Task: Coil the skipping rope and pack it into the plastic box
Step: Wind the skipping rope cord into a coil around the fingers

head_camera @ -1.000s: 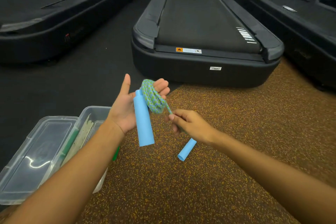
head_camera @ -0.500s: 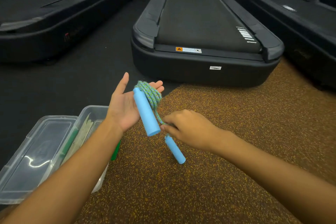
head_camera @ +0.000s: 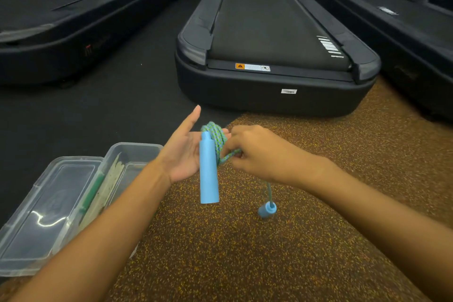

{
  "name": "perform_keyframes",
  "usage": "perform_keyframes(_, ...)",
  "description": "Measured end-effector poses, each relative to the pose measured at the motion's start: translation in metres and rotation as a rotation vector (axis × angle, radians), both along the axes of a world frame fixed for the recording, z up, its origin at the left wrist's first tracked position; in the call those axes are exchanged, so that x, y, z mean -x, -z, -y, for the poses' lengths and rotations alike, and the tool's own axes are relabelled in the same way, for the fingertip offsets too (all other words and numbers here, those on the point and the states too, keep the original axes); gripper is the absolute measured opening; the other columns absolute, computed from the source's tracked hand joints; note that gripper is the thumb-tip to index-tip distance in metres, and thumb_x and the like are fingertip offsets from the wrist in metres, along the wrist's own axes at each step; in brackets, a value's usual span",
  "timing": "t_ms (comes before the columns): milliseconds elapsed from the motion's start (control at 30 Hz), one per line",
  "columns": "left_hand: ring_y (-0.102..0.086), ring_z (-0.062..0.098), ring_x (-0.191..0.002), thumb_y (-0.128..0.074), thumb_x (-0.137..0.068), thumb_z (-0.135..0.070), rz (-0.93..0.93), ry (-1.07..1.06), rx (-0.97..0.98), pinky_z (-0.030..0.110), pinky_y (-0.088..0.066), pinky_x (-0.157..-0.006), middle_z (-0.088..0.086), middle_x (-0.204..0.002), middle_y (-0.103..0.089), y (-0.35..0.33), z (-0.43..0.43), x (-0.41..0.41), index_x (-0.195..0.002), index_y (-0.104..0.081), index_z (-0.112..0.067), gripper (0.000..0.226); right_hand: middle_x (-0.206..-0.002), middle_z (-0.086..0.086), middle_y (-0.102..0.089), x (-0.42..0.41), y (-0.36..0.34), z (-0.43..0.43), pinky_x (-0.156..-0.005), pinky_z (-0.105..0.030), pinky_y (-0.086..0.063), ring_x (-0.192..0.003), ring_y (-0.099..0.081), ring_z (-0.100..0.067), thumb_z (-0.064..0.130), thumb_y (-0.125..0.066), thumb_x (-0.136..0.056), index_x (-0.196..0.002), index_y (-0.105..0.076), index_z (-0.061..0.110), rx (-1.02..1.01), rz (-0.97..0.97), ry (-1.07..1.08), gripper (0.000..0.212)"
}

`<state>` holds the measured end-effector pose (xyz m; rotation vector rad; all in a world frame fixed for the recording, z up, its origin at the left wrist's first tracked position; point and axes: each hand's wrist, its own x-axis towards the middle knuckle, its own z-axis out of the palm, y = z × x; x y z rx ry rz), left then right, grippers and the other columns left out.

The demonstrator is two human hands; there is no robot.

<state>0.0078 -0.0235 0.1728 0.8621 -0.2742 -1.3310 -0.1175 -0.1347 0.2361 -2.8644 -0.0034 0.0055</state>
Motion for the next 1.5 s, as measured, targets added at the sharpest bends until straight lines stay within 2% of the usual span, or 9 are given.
perform_keyframes(100, -0.061, 0.017, -0.078, -0.039, -0.082, -0.065, 0.066, 0.065, -0.008, 0.031, -0.046, -0.083, 0.008, -0.085, -0.065, 0.002, 0.002, 0.003, -0.105, -0.059, -0.003, 0.069, -0.105, -0.003, -0.059, -0.001, 0.000, -0.004, -0.087, -0.041, -0.049, -0.098, -0.059, -0.024, 0.013, -0.052, -0.083, -0.103, -0.067, 0.022, -0.014, -0.038, -0.037, 0.027)
perform_keyframes(267, -0.062, 0.014, -0.069, -0.037, -0.080, -0.067, 0.120, 0.216, -0.032, 0.025, -0.053, -0.069, 0.005, -0.077, -0.066, 0.002, 0.000, 0.010, -0.090, -0.067, -0.006, 0.069, -0.093, 0.004, -0.051, -0.001, -0.008, 0.002, -0.085, -0.042, -0.048, -0.092, -0.054, -0.017, 0.013, -0.051, -0.083, -0.106, -0.063, 0.024, -0.001, -0.025, -0.037, 0.029)
perform_keyframes(433, -0.067, 0.022, -0.093, -0.039, -0.078, -0.066, 0.218, 0.374, -0.063, 0.031, -0.052, -0.088, 0.014, -0.099, -0.071, 0.000, 0.000, 0.014, -0.105, -0.066, 0.001, 0.077, -0.094, 0.003, -0.059, -0.003, -0.008, 0.014, -0.080, -0.042, -0.050, -0.086, -0.056, -0.015, 0.014, -0.061, -0.075, -0.100, -0.064, 0.026, -0.049, -0.082, -0.005, 0.028)
perform_keyframes(667, -0.067, 0.023, -0.089, -0.060, -0.063, -0.072, 0.248, 0.501, -0.061, 0.031, -0.053, -0.080, 0.011, -0.086, -0.072, 0.001, 0.001, 0.019, -0.110, -0.062, 0.003, 0.088, -0.085, 0.004, -0.062, -0.005, -0.008, 0.028, -0.078, -0.025, -0.045, -0.082, -0.056, -0.010, 0.000, -0.059, -0.075, -0.087, -0.064, 0.019, -0.308, -0.057, 0.008, 0.022)
perform_keyframes(933, -0.067, 0.021, -0.068, -0.070, -0.064, -0.057, 0.170, 0.395, -0.004, 0.029, -0.056, -0.070, 0.007, -0.063, -0.068, -0.006, -0.001, 0.018, -0.077, -0.067, -0.006, 0.053, -0.075, -0.007, -0.060, -0.011, 0.007, 0.043, -0.065, -0.023, -0.041, -0.067, -0.049, -0.010, -0.009, -0.055, -0.077, -0.075, -0.065, 0.015, -0.850, 0.090, 0.238, 0.026)
perform_keyframes(1067, -0.065, 0.018, -0.058, -0.076, -0.064, -0.039, 0.105, 0.245, 0.085, 0.028, -0.056, -0.064, 0.005, -0.055, -0.064, -0.014, -0.001, 0.018, -0.069, -0.068, -0.007, 0.033, -0.094, -0.031, -0.063, -0.012, 0.024, 0.046, -0.073, -0.026, -0.046, -0.080, -0.052, -0.022, -0.001, -0.060, -0.081, -0.094, -0.069, 0.006, -1.006, 0.100, 0.255, 0.017)
perform_keyframes(1167, -0.063, 0.017, -0.055, -0.074, -0.064, -0.034, 0.052, 0.173, 0.142, 0.025, -0.056, -0.063, 0.005, -0.052, -0.062, -0.018, -0.001, 0.016, -0.065, -0.066, -0.006, 0.029, -0.095, -0.027, -0.063, -0.013, 0.037, 0.043, -0.074, -0.022, -0.048, -0.082, -0.053, -0.021, 0.007, -0.060, -0.084, -0.102, -0.067, 0.002, -1.047, 0.104, 0.250, 0.020)
perform_keyframes(1300, -0.063, 0.015, -0.055, -0.074, -0.063, -0.031, 0.003, 0.099, 0.181, 0.025, -0.056, -0.063, 0.003, -0.052, -0.063, -0.017, -0.001, 0.016, -0.064, -0.065, -0.007, 0.025, -0.100, -0.027, -0.064, -0.016, 0.047, 0.037, -0.083, -0.029, -0.050, -0.089, -0.056, -0.023, 0.006, -0.055, -0.088, -0.109, -0.063, -0.003, -1.070, 0.119, 0.255, 0.024)
perform_keyframes(1500, -0.066, 0.017, -0.060, -0.070, -0.066, -0.039, -0.015, -0.030, 0.212, 0.026, -0.057, -0.065, 0.003, -0.056, -0.066, -0.016, -0.001, 0.010, -0.067, -0.067, -0.008, 0.031, -0.096, -0.018, -0.065, -0.017, 0.061, 0.028, -0.098, -0.054, -0.045, -0.089, -0.061, -0.025, 0.010, -0.055, -0.089, -0.099, -0.066, 0.009, -1.065, 0.068, 0.282, 0.015)
